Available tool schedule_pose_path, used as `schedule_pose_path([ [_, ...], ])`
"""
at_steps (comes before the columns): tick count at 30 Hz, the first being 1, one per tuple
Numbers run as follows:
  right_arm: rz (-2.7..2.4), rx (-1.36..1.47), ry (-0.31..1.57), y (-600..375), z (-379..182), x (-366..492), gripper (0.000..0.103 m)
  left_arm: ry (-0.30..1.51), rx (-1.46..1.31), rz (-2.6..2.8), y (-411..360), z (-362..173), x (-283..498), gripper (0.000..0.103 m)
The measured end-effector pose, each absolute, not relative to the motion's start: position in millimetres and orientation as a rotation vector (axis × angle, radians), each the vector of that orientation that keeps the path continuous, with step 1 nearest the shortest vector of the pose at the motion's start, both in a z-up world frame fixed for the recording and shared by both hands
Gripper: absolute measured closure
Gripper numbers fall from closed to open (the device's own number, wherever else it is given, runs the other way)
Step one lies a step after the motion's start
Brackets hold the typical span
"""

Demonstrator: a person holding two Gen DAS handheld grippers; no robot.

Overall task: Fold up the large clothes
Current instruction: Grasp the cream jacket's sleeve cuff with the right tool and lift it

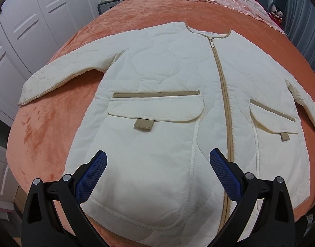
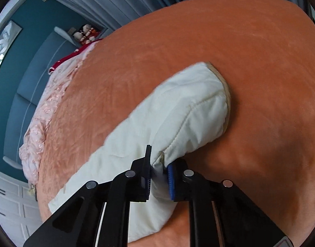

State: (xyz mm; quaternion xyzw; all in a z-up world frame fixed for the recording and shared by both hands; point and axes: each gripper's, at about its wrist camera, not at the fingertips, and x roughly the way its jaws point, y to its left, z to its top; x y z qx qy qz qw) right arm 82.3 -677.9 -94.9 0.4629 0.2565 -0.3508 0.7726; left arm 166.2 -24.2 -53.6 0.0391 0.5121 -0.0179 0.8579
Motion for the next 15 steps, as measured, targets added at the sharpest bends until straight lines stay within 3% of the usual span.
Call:
schedule_pose_path([
  [5,-0.374,0.706,0.548,-558,-4,169,0.092,1.062,0.019,-0.019,-7,-52,180,0.005],
  [9,0.001,0.516,0.614,-411,24,238,0.091,1.062,-0.043,-0.012,7,-50,188,0.005],
  [12,0.196,0.365,0.694,-299,8,272,0.084,1.05,-0.081,-0.024,16,-45,191,0.005],
  [15,0.291,0.232,0.769,-216,-14,278,0.063,1.042,-0.125,-0.056,24,-39,198,0.005],
])
